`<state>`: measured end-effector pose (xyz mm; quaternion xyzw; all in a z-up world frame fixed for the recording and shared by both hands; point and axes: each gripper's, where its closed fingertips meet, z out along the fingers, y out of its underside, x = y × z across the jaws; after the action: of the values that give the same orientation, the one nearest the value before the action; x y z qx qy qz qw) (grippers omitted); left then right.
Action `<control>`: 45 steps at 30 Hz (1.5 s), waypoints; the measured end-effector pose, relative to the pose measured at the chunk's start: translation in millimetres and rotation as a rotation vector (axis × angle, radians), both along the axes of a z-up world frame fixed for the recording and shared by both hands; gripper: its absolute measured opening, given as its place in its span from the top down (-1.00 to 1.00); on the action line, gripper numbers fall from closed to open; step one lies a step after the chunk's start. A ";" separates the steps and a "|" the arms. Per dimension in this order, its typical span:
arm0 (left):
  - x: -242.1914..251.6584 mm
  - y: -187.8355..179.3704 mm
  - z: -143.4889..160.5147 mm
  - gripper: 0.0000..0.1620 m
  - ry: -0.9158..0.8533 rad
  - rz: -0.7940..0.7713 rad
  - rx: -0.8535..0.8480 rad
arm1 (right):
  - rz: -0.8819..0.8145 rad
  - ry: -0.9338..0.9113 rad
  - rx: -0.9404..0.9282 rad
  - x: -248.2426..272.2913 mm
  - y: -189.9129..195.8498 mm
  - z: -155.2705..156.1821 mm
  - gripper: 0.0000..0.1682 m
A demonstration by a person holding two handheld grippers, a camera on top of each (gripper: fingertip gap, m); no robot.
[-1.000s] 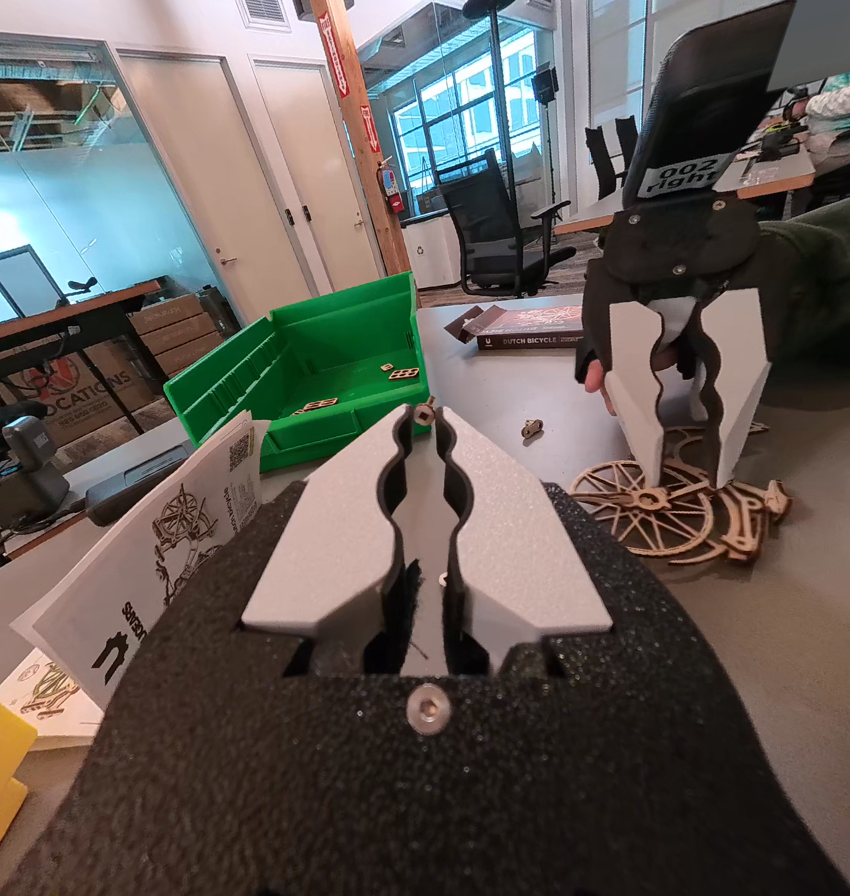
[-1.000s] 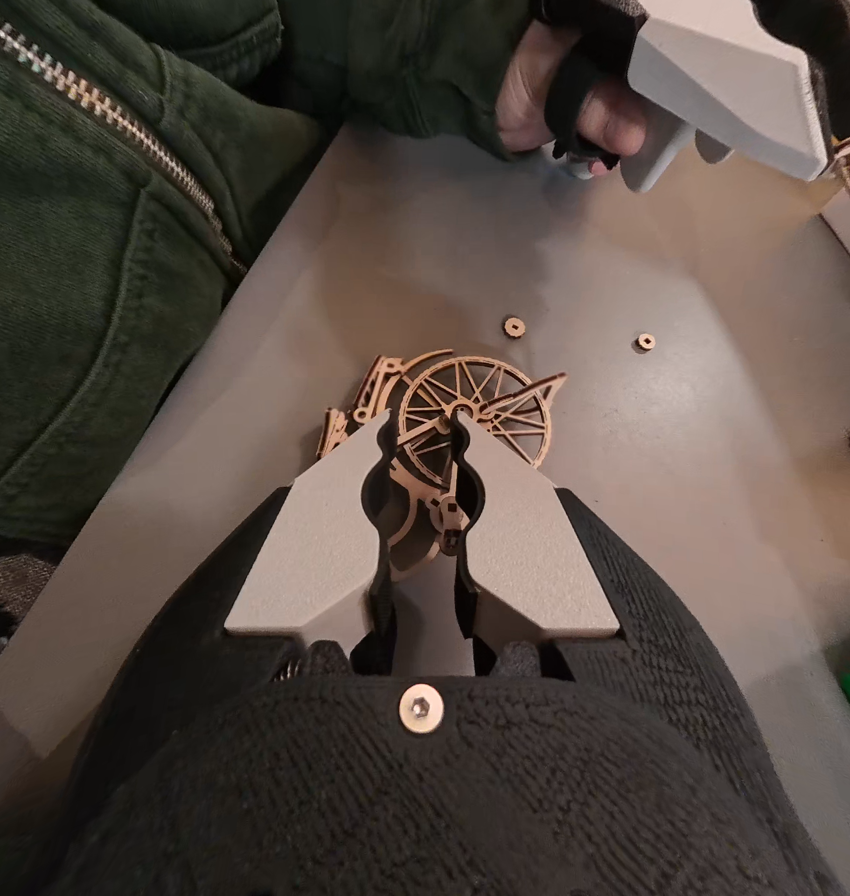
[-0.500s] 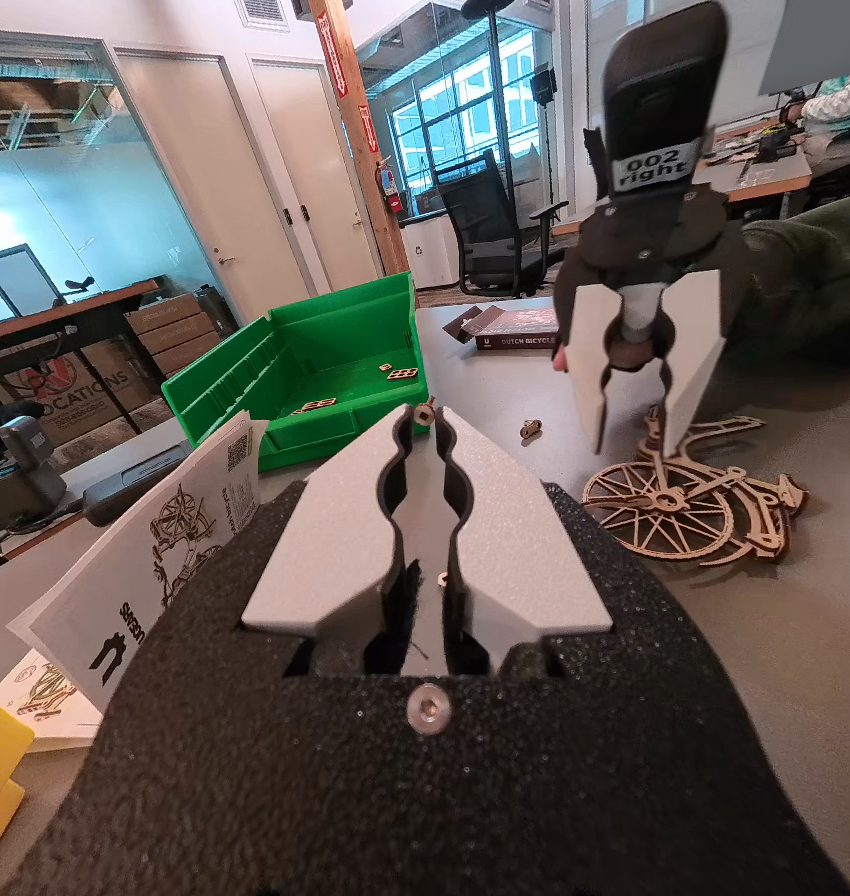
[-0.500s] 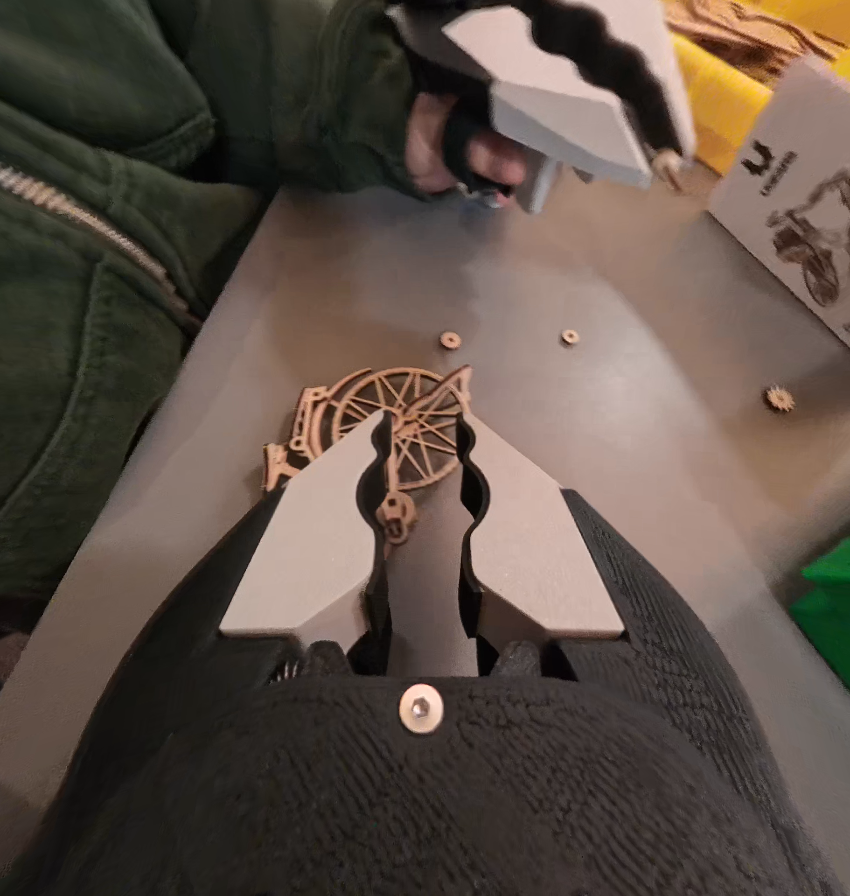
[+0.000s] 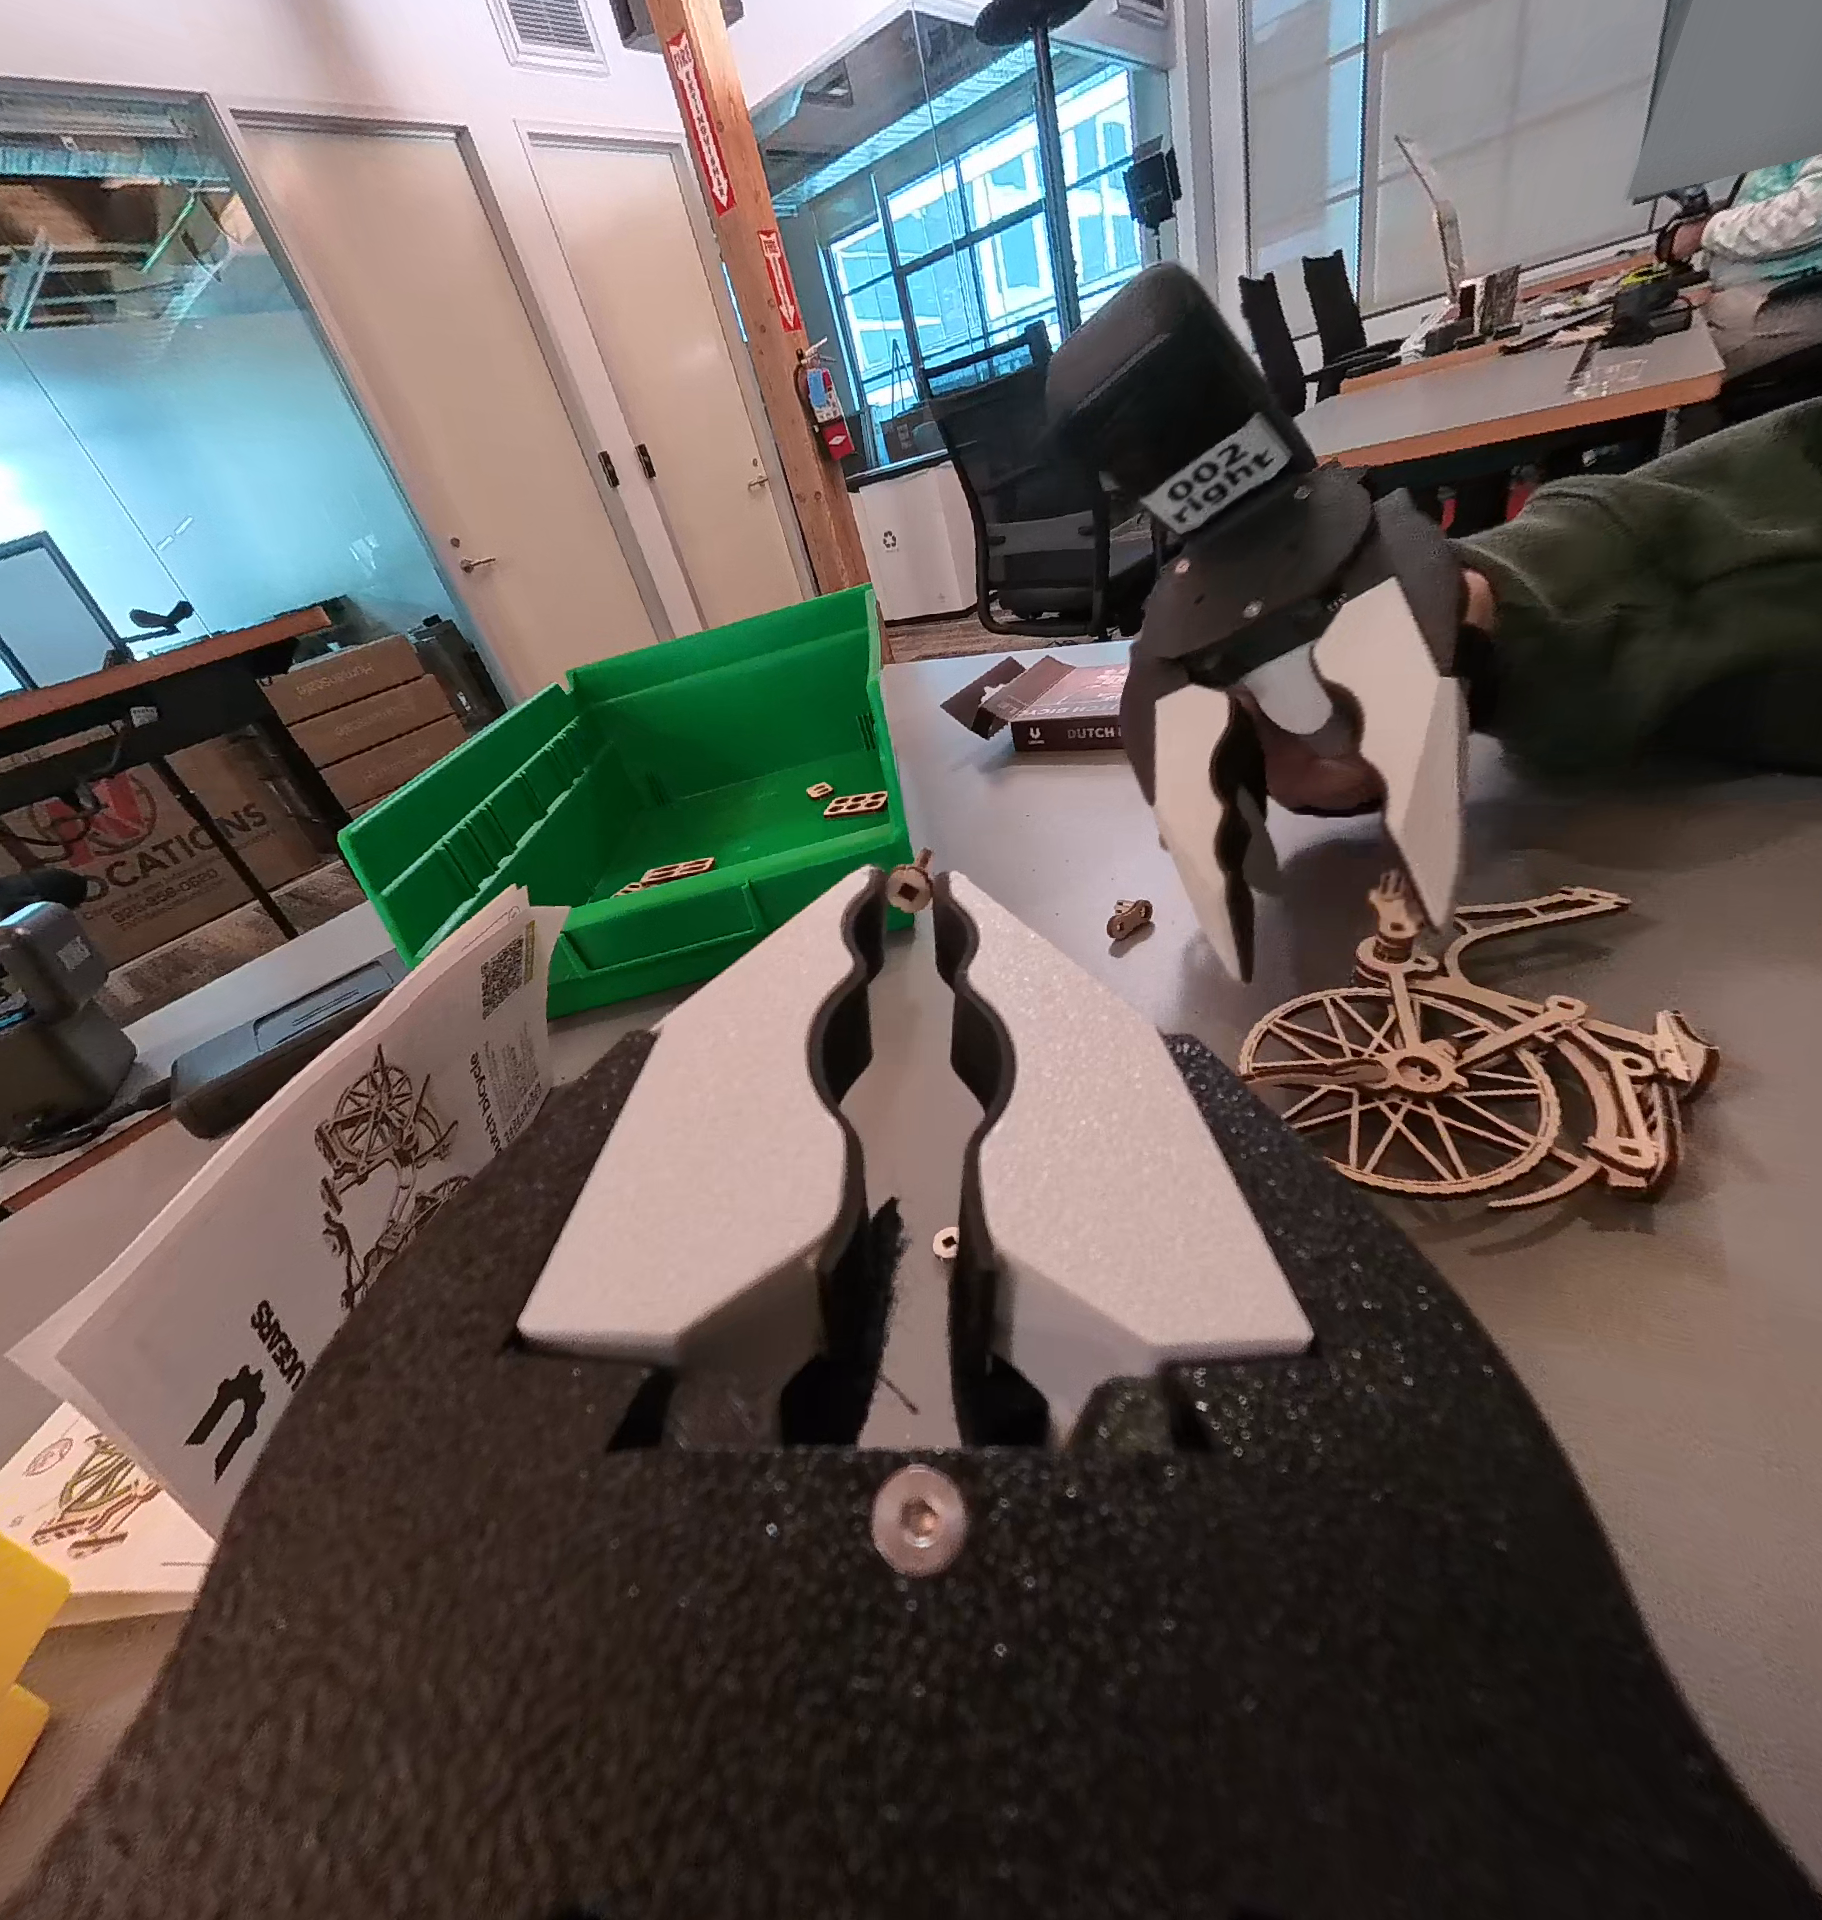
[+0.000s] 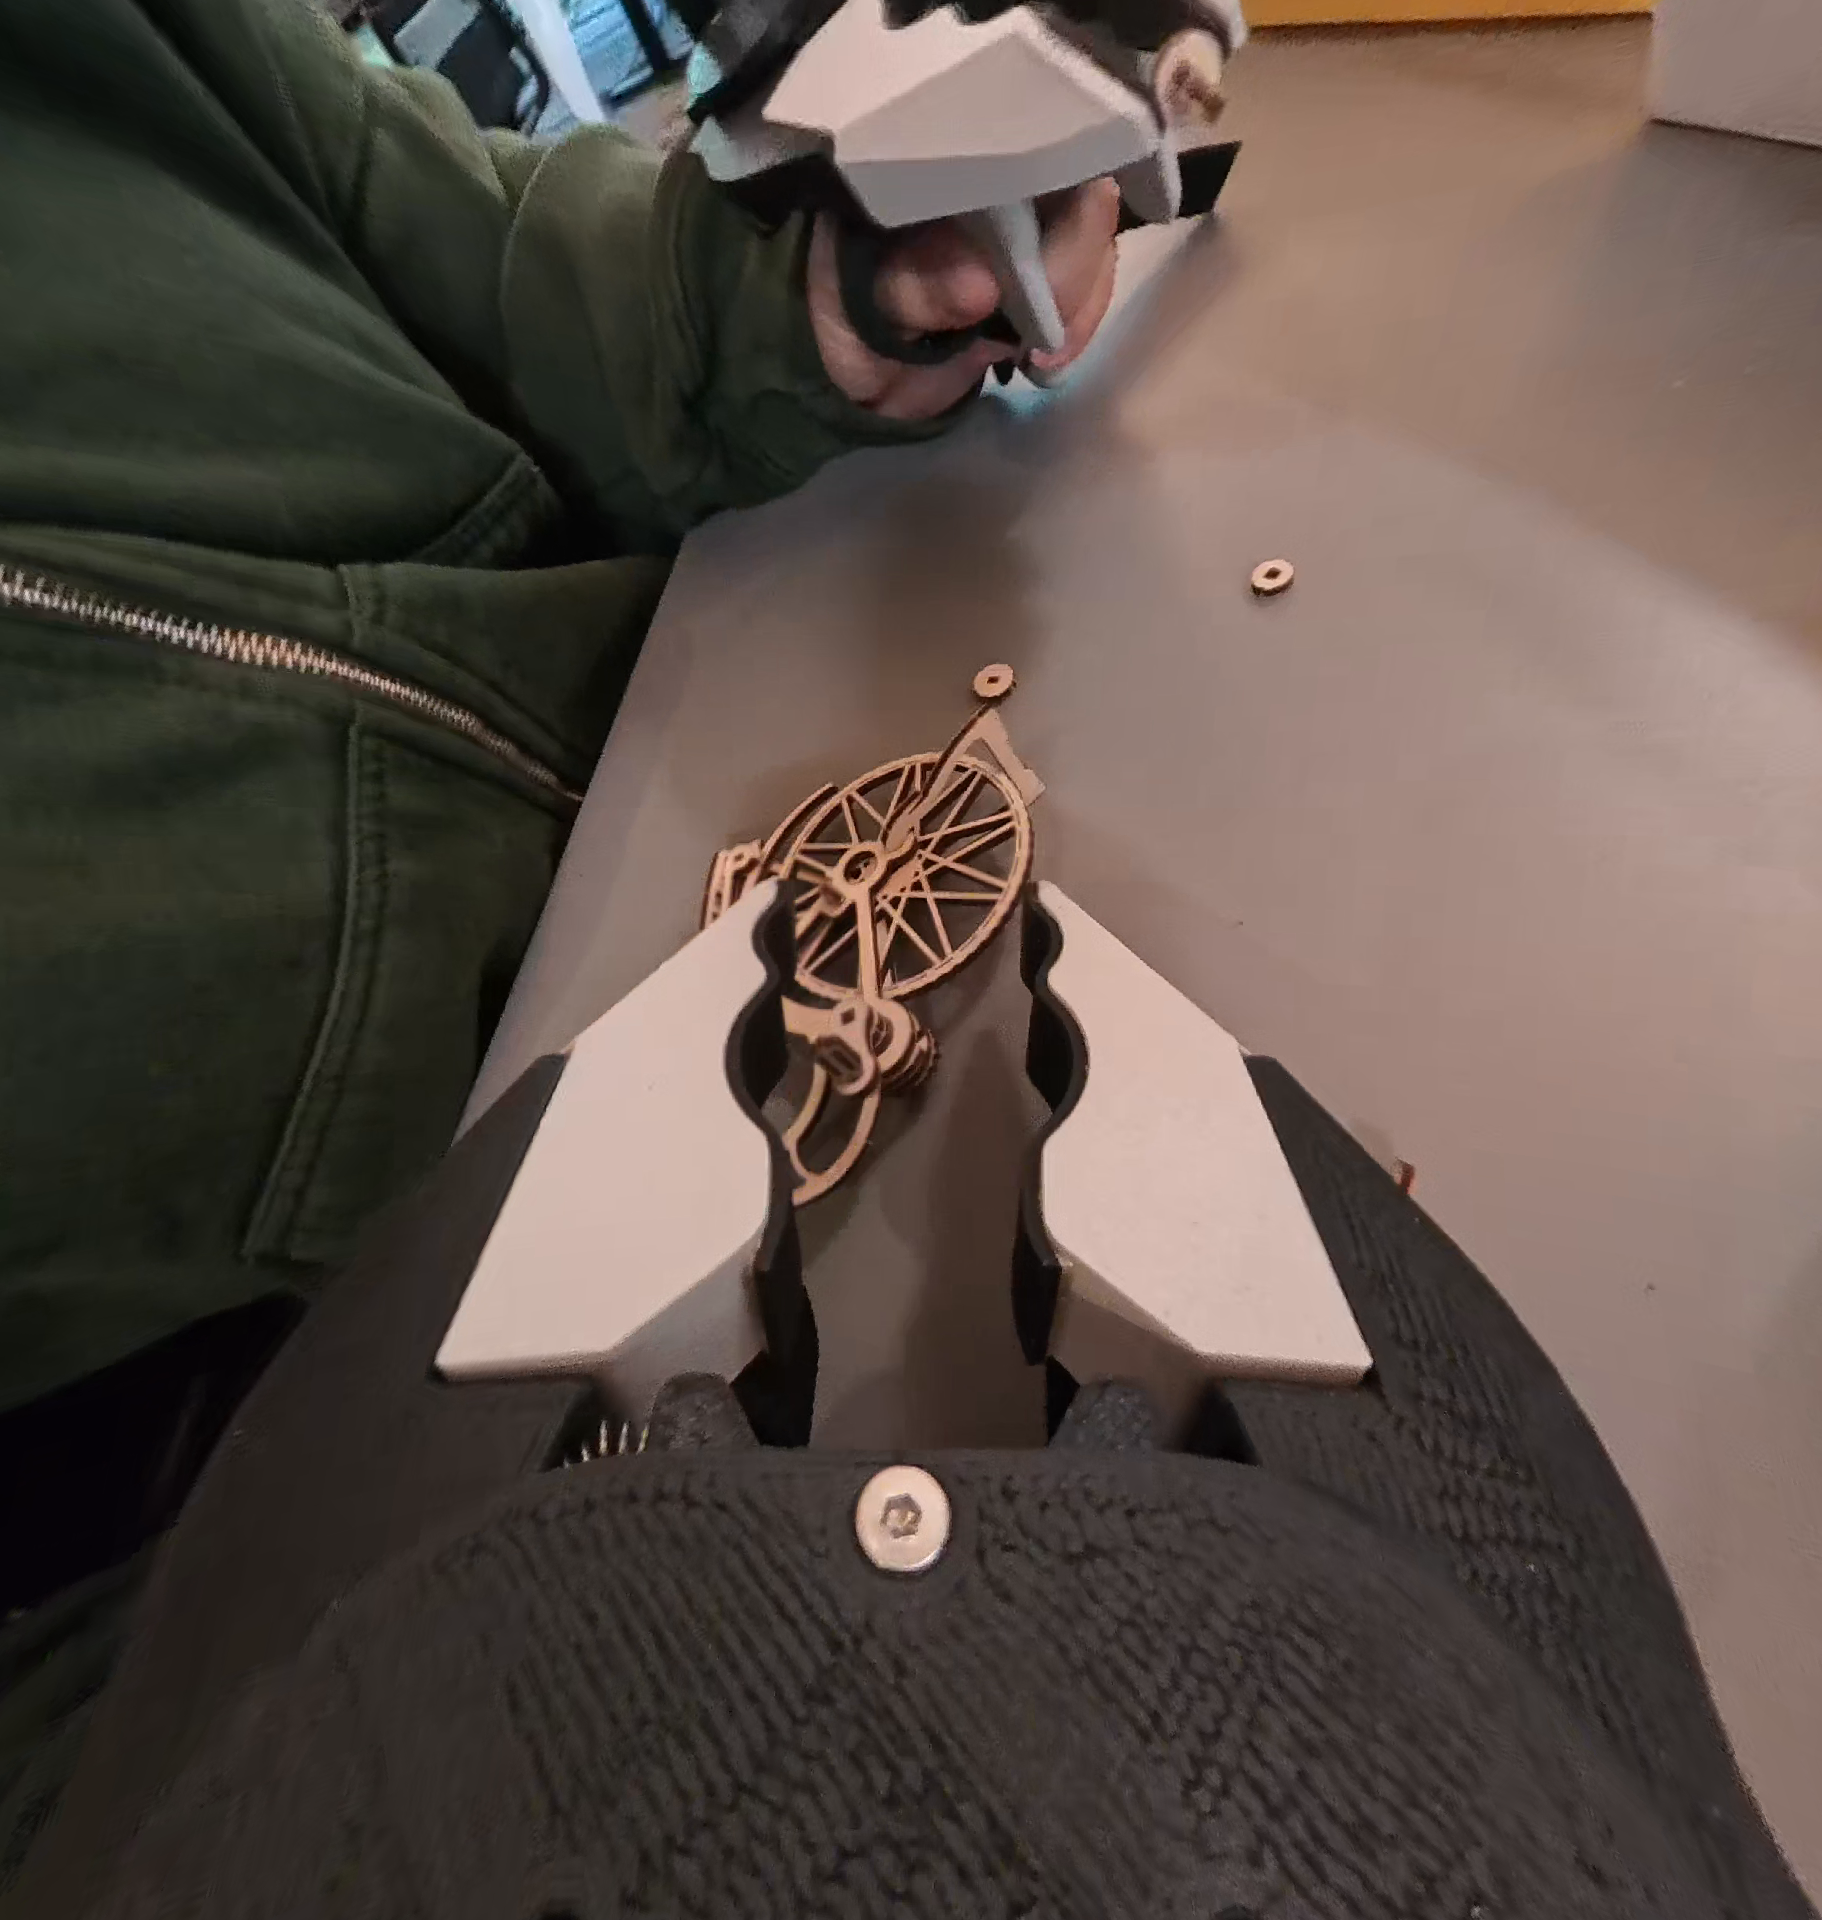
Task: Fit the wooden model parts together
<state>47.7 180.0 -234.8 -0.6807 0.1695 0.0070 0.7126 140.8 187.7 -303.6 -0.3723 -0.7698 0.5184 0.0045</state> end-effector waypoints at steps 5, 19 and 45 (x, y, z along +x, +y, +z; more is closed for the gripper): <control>0.6 -0.1 0.1 0.92 0.001 -0.004 0.000 | 0.070 0.018 0.069 13.3 9.7 -6.2 0.51; -1.0 0.8 -1.4 0.92 -0.003 -0.004 -0.006 | 0.234 0.121 0.347 30.2 4.3 -30.7 0.62; 0.4 -1.0 7.3 0.92 0.005 -0.005 0.049 | -0.209 0.292 -0.180 -23.8 38.2 51.5 0.70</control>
<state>48.2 179.0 -227.5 -0.6626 0.1727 0.0113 0.7287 117.1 225.8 -252.1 -0.3701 -0.6686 0.6304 0.1365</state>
